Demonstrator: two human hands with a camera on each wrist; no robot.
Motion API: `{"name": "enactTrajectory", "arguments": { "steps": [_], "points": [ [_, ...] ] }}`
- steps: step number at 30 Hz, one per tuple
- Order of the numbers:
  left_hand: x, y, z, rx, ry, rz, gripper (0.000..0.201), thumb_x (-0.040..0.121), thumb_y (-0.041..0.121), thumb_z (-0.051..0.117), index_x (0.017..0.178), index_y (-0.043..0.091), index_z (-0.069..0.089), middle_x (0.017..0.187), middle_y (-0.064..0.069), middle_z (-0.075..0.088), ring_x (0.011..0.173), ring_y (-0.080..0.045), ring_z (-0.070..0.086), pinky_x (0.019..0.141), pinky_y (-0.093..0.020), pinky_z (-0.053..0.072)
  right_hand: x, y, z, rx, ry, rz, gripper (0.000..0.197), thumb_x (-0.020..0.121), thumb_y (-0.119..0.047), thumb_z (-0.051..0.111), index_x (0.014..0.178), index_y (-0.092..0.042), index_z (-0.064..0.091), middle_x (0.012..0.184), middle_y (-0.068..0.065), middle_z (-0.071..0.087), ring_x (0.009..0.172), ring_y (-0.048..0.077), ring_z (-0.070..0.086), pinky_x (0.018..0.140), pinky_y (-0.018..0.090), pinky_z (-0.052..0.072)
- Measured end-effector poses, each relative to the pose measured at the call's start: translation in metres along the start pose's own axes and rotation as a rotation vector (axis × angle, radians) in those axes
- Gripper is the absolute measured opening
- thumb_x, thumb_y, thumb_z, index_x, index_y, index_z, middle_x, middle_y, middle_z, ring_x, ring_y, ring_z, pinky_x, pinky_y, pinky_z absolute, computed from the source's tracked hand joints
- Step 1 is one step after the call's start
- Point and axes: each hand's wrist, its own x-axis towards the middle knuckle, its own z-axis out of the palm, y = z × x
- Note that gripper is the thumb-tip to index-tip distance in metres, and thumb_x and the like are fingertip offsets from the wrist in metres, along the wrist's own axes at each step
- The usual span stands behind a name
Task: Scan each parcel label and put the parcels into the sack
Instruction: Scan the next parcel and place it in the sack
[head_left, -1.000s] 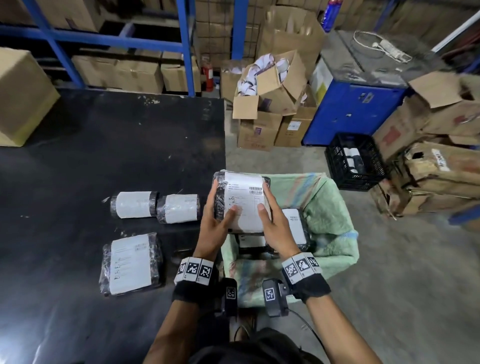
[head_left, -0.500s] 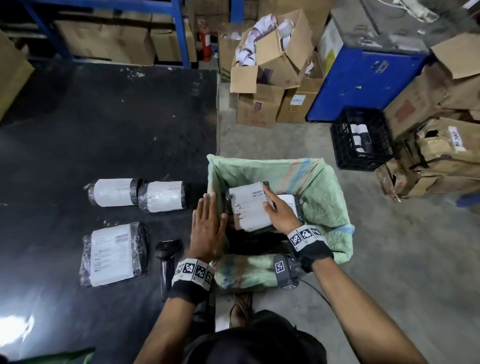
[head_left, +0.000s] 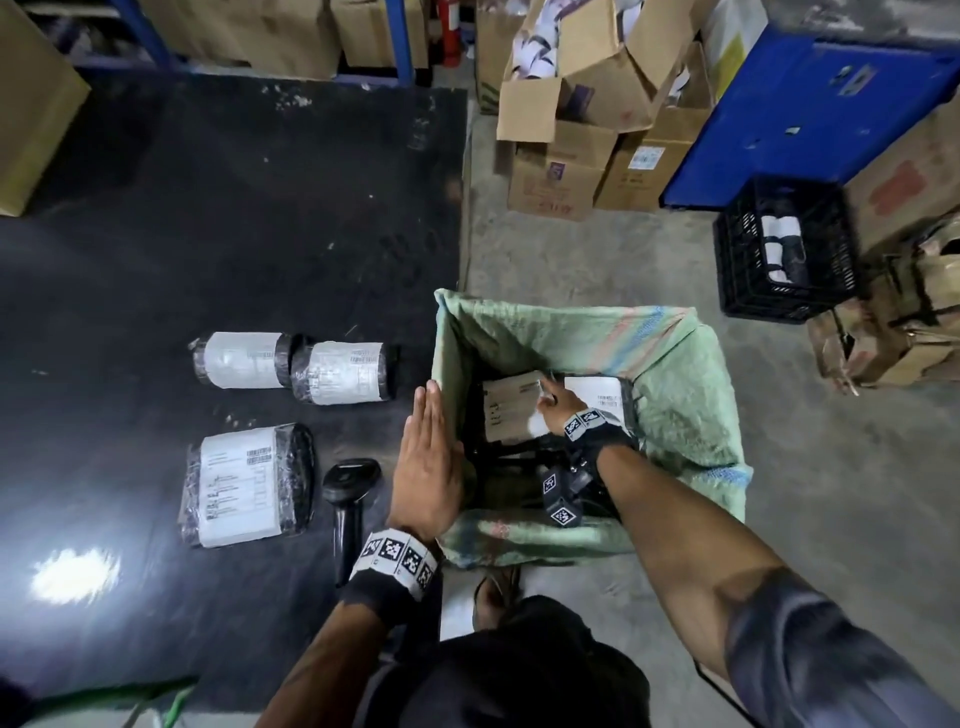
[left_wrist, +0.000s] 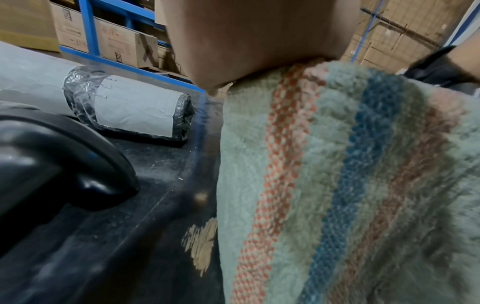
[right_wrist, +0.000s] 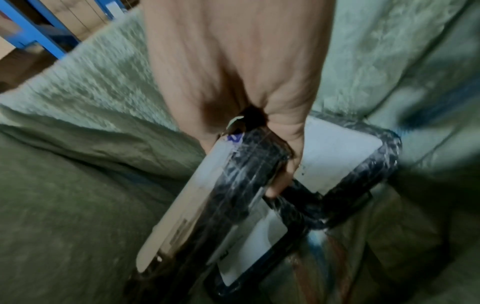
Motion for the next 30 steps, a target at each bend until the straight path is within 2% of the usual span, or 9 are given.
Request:
{"name": "enactTrajectory", "arguments": {
  "steps": [2,5,9,11,17,20,23,26,30],
  "points": [
    [-0.001,0.000,-0.001,-0.017,0.004,0.004,0.073,0.099,0.009,0.035,0.163,0.000,0.001,0.174,-0.012,0.000,0.163,-0.022,-0.004,0.132,-0.047,0.013,-0.001,-0.005,0.010,0.021,0.056,-0.015,0.057,0.106,-0.021,0.039,0.158,-0.033,0.019,0.160,0.006,0.033,0.078,0.021,0.064,0.055,0.018,0.048],
    [-0.001,0.002,-0.003,-0.052,0.010,-0.008,0.072,0.104,0.005,0.039,0.165,0.005,-0.001,0.175,-0.008,-0.002,0.162,-0.017,-0.008,0.132,-0.042,0.008,0.001,-0.012,0.024,0.108,0.181,0.002,0.060,0.104,-0.017,0.045,0.158,-0.030,0.020,0.158,0.006,0.036,0.126,0.034,0.057,0.094,0.026,0.045],
    [0.001,0.004,-0.004,-0.047,-0.001,-0.024,0.071,0.106,0.006,0.040,0.165,0.006,-0.001,0.175,-0.006,-0.004,0.161,-0.012,-0.012,0.132,-0.033,0.000,0.010,-0.013,0.043,0.203,0.227,-0.007,0.065,0.103,-0.012,0.047,0.159,-0.026,0.016,0.148,0.013,0.051,0.125,0.036,0.058,0.093,0.026,0.046],
    [0.002,0.003,-0.006,-0.037,-0.012,-0.024,0.070,0.104,0.008,0.034,0.164,0.007,-0.002,0.175,-0.006,-0.006,0.161,-0.011,-0.014,0.131,-0.030,-0.004,0.009,-0.011,0.046,0.133,0.226,0.011,0.065,0.104,-0.017,0.046,0.159,-0.031,0.013,0.146,0.017,0.051,0.122,0.040,0.059,0.098,0.036,0.048],
    [0.003,0.004,-0.007,-0.030,-0.053,-0.032,0.080,0.090,0.007,0.028,0.164,0.006,-0.004,0.174,-0.006,-0.008,0.159,-0.010,-0.018,0.131,-0.034,-0.003,0.010,0.008,0.048,-0.121,0.085,0.011,0.072,0.103,-0.016,0.043,0.159,-0.031,0.000,0.163,0.017,0.019,0.124,0.039,0.057,0.093,0.038,0.051],
    [0.002,0.000,-0.008,-0.031,-0.060,-0.032,0.081,0.091,0.009,0.032,0.164,0.007,-0.003,0.174,-0.006,-0.009,0.159,-0.010,-0.018,0.131,-0.035,-0.002,0.014,0.009,0.048,-0.084,0.034,-0.003,0.077,0.101,-0.007,0.043,0.159,-0.029,-0.003,0.160,0.018,0.027,0.107,0.033,0.064,0.079,0.032,0.049],
    [0.002,-0.004,-0.008,0.024,-0.069,-0.016,0.082,0.093,0.014,0.035,0.165,0.006,-0.003,0.175,-0.007,-0.008,0.161,-0.015,-0.016,0.132,-0.039,0.003,0.022,0.005,0.046,-0.117,0.001,0.047,0.077,0.102,-0.016,0.045,0.159,-0.032,-0.005,0.148,0.021,0.047,0.092,0.032,0.065,0.084,0.039,0.053],
    [0.004,-0.002,-0.009,0.112,-0.113,-0.040,0.083,0.095,0.015,0.039,0.164,0.004,-0.007,0.174,-0.010,-0.011,0.161,-0.022,-0.014,0.133,-0.043,0.007,0.027,-0.002,0.036,-0.083,-0.055,0.164,0.063,0.101,-0.031,0.051,0.157,-0.021,0.024,0.124,0.016,0.062,0.087,0.027,0.061,0.087,0.041,0.055],
    [0.004,0.008,-0.023,0.154,-0.169,-0.068,0.080,0.094,0.037,0.020,0.165,0.009,-0.005,0.174,-0.009,-0.005,0.162,-0.024,-0.007,0.132,-0.043,0.010,-0.005,-0.039,0.008,-0.089,-0.030,0.139,0.045,0.100,-0.031,0.053,0.138,-0.007,0.055,0.139,0.017,0.057,0.128,0.032,0.055,0.106,0.036,0.042]
  ]
}}
